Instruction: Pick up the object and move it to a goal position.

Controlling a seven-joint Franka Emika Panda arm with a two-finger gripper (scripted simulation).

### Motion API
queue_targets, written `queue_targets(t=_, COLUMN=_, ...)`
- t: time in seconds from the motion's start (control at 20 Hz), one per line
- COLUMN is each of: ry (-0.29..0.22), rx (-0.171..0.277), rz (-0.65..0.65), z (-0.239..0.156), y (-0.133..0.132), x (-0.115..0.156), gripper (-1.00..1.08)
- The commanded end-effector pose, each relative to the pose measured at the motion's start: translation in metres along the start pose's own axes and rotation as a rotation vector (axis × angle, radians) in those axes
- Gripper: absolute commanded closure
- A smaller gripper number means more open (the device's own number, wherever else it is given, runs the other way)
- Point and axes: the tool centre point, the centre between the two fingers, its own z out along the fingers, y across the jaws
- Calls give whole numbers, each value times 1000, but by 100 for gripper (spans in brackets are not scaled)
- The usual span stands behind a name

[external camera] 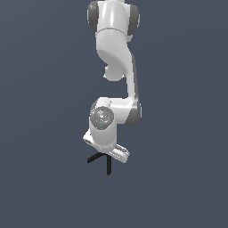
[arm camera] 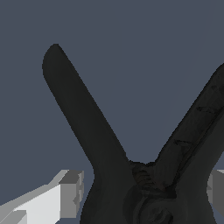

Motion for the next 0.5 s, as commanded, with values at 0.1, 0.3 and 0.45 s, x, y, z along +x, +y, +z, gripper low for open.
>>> queue_targets(t=0.1, ry=2, rx=1, rz=0, z=-20, y=43, x=26, gripper=108)
queue_targets(t=0.3, ry=2, rx=1, rz=0, z=-36, y=78, x=48, gripper=108)
queue_targets(t=0.45, ry=2, rx=1, rz=0, z=-48, y=103, x=64, gripper=108)
